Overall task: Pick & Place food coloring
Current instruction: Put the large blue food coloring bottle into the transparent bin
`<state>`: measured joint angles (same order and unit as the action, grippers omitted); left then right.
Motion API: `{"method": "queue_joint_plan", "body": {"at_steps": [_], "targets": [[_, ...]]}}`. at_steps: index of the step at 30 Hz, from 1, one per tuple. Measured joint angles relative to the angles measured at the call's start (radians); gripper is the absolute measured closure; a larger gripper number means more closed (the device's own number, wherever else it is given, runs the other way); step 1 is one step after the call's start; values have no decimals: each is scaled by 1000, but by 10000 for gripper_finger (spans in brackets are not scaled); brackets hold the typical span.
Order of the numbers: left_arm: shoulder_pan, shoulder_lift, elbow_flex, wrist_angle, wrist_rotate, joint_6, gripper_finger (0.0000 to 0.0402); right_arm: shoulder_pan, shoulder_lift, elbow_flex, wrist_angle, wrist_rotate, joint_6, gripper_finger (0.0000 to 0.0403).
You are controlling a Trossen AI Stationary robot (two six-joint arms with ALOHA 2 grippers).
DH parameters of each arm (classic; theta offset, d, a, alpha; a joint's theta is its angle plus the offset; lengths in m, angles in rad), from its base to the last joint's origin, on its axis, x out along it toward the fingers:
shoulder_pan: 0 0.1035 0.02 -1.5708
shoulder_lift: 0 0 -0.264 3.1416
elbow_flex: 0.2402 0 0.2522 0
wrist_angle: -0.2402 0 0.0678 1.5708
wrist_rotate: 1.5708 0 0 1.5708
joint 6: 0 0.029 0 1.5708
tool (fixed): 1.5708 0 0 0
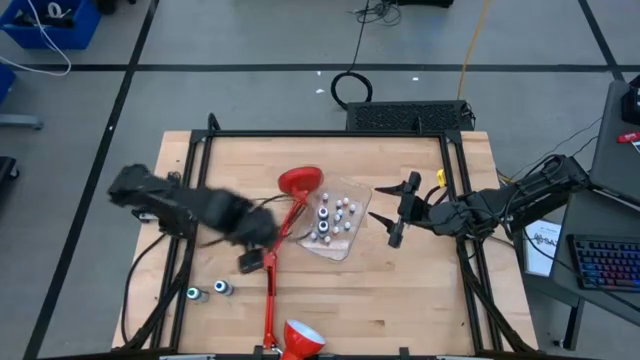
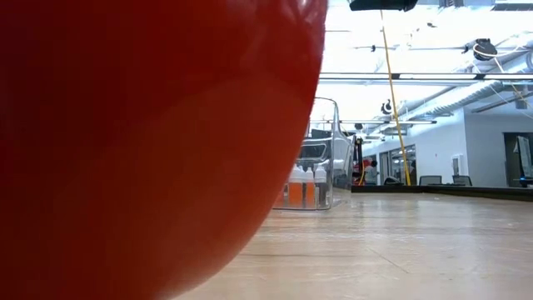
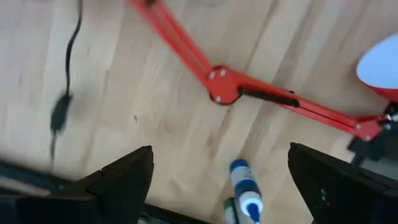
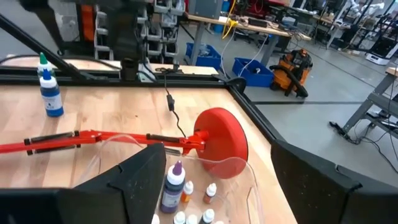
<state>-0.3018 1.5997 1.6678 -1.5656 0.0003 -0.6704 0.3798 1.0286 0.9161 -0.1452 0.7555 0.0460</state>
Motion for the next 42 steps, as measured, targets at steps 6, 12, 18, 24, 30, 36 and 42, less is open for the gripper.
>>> {"method": "queue_joint_plan", "body": {"at_steps": [6, 12, 18, 24, 30, 36, 42], "targets": [[-267, -152, -273, 55, -52, -462, 48, 0, 0, 0, -1, 0, -1, 124], [-423, -181, -457, 217, -16, -741, 44, 0, 0, 0, -1, 0, 11, 124], [-449, -178, -556, 456, 34, -761, 52, 0, 0, 0, 2, 0, 21, 124], [-450, -178, -609, 468, 45, -784, 64, 0, 0, 0, 3, 0, 21, 124], [-450, -178, -667, 471, 80, -798, 78, 0, 0, 0, 3, 1, 21, 124], [-454, -178, -677, 476, 109, -808, 99, 0, 0, 0, 3, 1, 21, 124], [-461, -178, -677, 479, 112, -819, 115, 0, 0, 0, 3, 2, 21, 124]]}}
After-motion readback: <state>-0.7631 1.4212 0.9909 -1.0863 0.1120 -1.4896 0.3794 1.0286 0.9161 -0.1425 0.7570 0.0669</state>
